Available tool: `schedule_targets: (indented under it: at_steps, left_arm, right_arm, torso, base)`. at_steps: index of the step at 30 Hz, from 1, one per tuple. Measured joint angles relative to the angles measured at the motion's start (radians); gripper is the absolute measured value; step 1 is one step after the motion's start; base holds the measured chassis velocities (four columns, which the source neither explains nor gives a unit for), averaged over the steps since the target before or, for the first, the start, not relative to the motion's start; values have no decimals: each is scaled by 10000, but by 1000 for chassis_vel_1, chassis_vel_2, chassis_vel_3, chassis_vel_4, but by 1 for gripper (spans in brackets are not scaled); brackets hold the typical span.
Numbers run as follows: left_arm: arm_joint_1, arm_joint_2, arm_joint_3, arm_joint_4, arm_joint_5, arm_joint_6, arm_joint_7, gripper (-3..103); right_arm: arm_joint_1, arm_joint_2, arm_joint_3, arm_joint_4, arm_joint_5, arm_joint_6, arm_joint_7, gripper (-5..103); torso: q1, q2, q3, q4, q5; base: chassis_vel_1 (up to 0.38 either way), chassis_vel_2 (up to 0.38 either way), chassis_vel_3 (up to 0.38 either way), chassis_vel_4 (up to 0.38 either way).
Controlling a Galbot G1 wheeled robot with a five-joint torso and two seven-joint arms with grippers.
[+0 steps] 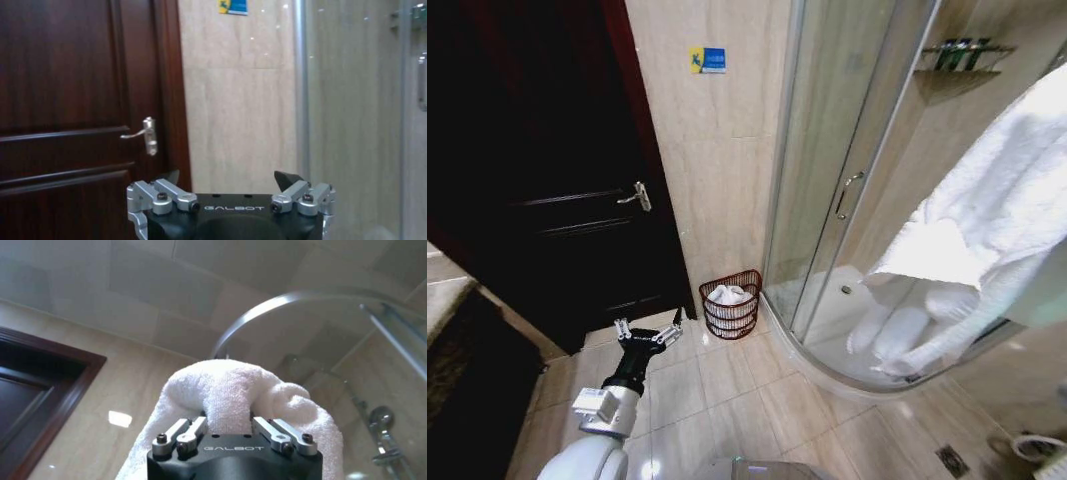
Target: Discard the used towel into the hamper.
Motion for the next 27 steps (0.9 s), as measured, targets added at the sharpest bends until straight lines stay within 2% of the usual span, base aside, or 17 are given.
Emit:
schedule_targets:
  at_steps: [22, 27]
  left_arm:
    - [0, 0, -1, 0, 0, 0, 0, 93]
    - [0, 0, 0, 0, 0, 0, 0, 93]
  right_arm:
    - [12, -19, -36, 0, -43, 3, 22, 20]
    - [21, -24, -44, 0, -119, -12, -4, 20]
  torso:
    - [-16, -37, -19, 5, -1]
    - [-18, -41, -22, -2, 0]
  base:
    - [110, 109, 109, 106]
    - [40, 48, 47, 48]
